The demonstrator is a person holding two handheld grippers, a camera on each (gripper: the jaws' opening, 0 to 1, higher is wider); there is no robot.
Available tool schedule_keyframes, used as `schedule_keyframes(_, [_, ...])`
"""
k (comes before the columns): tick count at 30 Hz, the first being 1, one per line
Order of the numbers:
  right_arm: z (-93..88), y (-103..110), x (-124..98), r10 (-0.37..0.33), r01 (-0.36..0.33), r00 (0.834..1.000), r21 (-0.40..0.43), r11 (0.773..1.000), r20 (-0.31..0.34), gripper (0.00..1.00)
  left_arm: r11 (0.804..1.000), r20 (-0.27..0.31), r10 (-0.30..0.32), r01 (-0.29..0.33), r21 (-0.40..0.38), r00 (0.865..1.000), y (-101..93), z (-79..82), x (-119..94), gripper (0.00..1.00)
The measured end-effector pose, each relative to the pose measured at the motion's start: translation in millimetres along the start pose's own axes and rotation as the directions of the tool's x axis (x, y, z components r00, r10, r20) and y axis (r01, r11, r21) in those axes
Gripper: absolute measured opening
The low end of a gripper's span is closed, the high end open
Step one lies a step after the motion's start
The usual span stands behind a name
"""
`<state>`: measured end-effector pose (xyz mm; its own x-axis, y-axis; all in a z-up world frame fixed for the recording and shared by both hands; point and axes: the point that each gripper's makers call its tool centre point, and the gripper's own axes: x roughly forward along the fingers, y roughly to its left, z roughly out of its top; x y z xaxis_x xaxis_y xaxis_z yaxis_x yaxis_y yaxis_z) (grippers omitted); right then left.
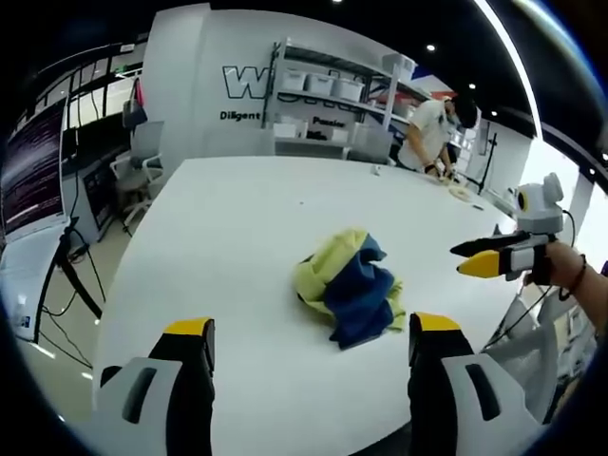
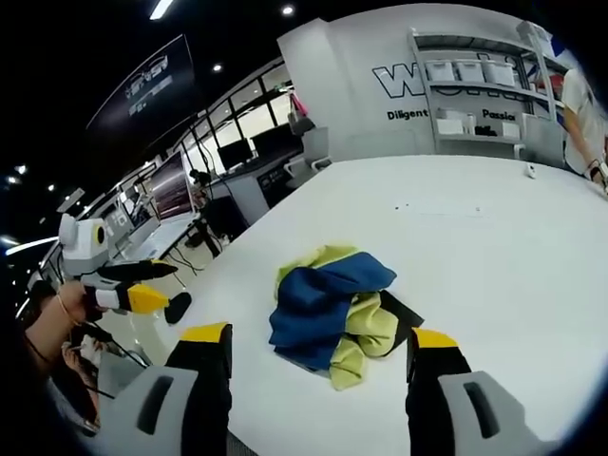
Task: Fold the garment on the visible template until the final outline fits inside the template.
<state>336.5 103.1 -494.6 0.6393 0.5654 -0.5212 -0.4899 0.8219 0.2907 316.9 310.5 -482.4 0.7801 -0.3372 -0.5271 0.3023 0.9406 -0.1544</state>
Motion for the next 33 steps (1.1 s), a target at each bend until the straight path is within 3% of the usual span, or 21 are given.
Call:
schedule_keyframes(9, [4.2,9.2,16.6,0.034,-0.034,0.999,-0.036,0.999,0.010,0.65,1.000,-0.016,0.005,-0.005,0.004,1.000,5.6,0.3,19.0,0.73])
schedule_keyframes(21, [9.8,23.0,46.3,0.088,-0.087,0.996,-0.099,0.991,0.014,0.55,0.998,-0.029,-0.013,0.011,-0.064,1.000,8.2,-0.8,53.6,0.63])
schedule_keyframes(27, [7.3,22.4,58.5,0.103,-0.102,0.995,-0.097,0.990,0.005,0.44,0.997,-0.052,-0.018,0.014,-0.076,0.998,9.7,-6.0,72.2,0.59])
schedule_keyframes(33, [3.4,25.1,74.7,0.129,-0.128,0.992,-0.087,0.988,-0.004,0.38,0.994,-0.031,-0.028,0.024,-0.109,0.999,15.6,-3.0,89.7,0.56])
